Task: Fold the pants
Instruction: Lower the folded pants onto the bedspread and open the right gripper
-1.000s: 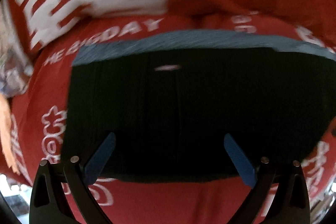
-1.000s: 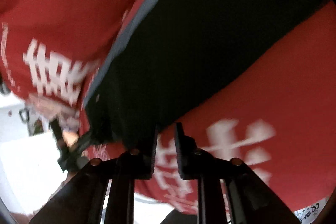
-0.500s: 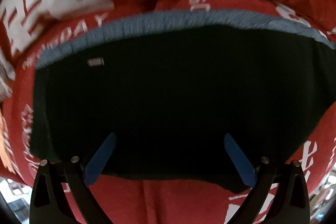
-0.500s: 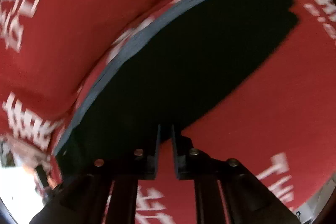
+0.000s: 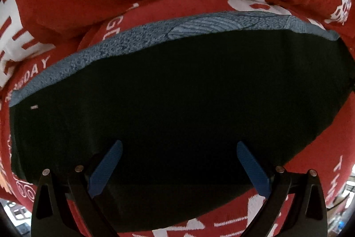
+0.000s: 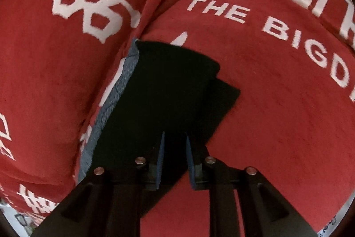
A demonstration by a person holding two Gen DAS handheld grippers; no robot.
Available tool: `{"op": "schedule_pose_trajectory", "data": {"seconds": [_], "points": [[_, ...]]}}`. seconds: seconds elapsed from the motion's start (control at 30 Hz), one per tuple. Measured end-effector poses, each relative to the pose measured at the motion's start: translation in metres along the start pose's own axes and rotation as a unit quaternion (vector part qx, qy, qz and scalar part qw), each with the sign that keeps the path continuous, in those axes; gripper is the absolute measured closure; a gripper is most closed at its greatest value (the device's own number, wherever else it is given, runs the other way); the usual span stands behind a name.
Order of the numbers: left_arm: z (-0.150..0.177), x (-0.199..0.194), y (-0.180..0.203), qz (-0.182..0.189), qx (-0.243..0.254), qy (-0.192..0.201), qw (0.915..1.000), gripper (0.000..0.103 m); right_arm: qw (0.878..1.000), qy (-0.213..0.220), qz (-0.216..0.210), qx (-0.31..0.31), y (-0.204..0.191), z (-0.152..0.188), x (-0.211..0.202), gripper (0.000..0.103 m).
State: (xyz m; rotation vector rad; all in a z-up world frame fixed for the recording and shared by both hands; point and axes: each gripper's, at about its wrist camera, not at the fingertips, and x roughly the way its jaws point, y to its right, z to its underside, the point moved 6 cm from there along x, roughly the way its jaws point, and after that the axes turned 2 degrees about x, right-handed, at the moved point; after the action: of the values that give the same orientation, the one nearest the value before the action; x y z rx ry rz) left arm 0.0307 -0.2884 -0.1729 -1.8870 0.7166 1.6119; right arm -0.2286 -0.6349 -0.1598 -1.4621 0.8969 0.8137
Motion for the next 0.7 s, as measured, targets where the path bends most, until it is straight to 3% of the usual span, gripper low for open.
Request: {"op": "schedule_pose_trajectory", "data": {"seconds": [0.03, 0.1, 0.23, 0.3, 0.37, 0.47, 0.5, 0.6, 0.7], "points": [[0.000, 0.000, 0.000, -0.002, 0.001, -0.001, 1.0000, 0.000, 1.000, -0.005, -0.005, 0.000, 0.002, -0.002, 0.000, 0.081], [-0.002, -0.001, -0.001, -0.001, 0.000, -0.010, 0.9999, 0.000, 1.000, -0.014, -0.007, -0.012, 0.002, -0.002, -0.002, 0.093], [-0.009, -0.007, 0.004, -0.005, 0.024, -0.003, 0.9997, 0.000, 0.999, -0.010, -0.010, -0.038, 0.003, 0.000, -0.016, 0.095], [-0.008, 0.001, 0.013, -0.017, 0.041, -0.017, 0.9989, 0.000, 0.999, -0.028, 0.003, -0.031, 0.013, -0.002, -0.008, 0.094], [-0.012, 0.000, 0.013, -0.019, 0.037, -0.022, 0.9989, 0.000, 0.999, -0.029, -0.013, -0.010, 0.021, -0.002, -0.008, 0.094], [-0.019, -0.008, 0.014, -0.020, 0.037, -0.016, 0.9990, 0.000, 1.000, -0.012, 0.020, 0.011, 0.028, -0.004, -0.025, 0.075], [-0.022, -0.011, 0.021, -0.017, 0.036, -0.010, 0.9992, 0.000, 1.000, -0.007, 0.022, 0.009, 0.027, -0.003, -0.032, 0.075], [-0.041, -0.019, 0.028, -0.019, 0.029, 0.021, 0.9992, 0.000, 0.998, 0.017, 0.013, -0.052, 0.006, -0.003, -0.050, 0.075], [-0.057, -0.010, 0.037, -0.020, 0.018, 0.021, 0.9994, 0.000, 0.991, 0.014, 0.017, -0.130, -0.031, -0.001, -0.041, 0.075]]}}
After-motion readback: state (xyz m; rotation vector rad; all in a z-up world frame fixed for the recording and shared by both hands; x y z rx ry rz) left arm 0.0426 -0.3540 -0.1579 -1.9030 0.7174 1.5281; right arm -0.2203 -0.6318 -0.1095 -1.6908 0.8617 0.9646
